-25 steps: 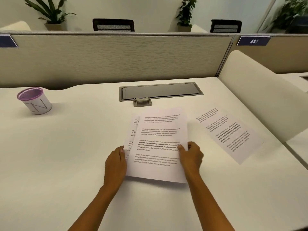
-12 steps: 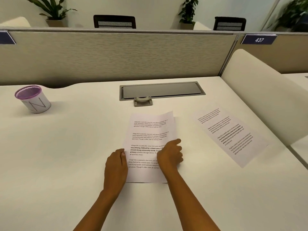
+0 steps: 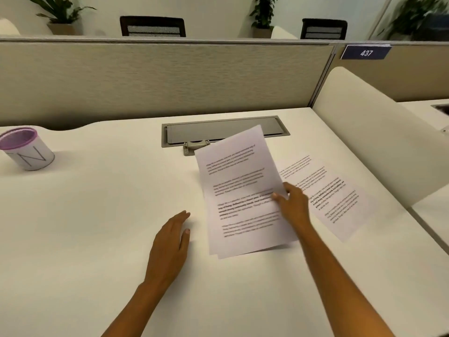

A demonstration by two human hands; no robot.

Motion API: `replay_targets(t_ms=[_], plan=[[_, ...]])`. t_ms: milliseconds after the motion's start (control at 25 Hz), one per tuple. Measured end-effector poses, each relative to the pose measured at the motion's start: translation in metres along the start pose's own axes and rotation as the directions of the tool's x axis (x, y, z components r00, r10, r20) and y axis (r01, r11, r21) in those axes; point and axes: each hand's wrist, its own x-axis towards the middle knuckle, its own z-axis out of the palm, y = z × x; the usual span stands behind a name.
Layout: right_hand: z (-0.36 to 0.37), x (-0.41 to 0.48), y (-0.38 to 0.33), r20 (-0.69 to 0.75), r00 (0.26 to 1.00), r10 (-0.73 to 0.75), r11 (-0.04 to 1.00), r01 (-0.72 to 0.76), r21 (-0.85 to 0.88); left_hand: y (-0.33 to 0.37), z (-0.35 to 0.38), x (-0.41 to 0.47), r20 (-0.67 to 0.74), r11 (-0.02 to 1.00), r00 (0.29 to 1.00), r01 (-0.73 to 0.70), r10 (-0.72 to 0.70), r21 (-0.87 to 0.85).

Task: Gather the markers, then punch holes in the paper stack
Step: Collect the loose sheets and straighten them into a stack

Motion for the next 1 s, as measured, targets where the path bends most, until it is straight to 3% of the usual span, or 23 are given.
replay_targets(t_ms=[200,360,560,840,1000], plan=[[-0.104,0.084,0.043,0.125,0.983,0.137,0.969,-0.107,-0.223,0.003,0.025,0.011,0.121,0.971,0.991,-0.082,0.056,0.224],[-0.132,0.133,0.075,0.039,0.970,0.241,0.874,-0.199,-0.444,-0.002,0.039,0.007,0.089,0.908,0.993,-0.104,0.074,0.406],[-0.123,0.159,0.107,-0.077,0.968,0.237,0.786,-0.238,-0.570,-0.004,0.041,0.007,0.066,0.894,0.994,-0.106,0.086,0.435],[-0.108,0.163,0.125,-0.123,0.946,0.300,0.661,-0.299,-0.688,-0.004,0.042,0.006,0.062,0.885,0.995,-0.103,0.083,0.454],[-0.105,0.157,0.123,-0.132,0.942,0.308,0.696,-0.317,-0.644,-0.005,0.043,0.006,0.061,0.891,0.994,-0.105,0.087,0.442]])
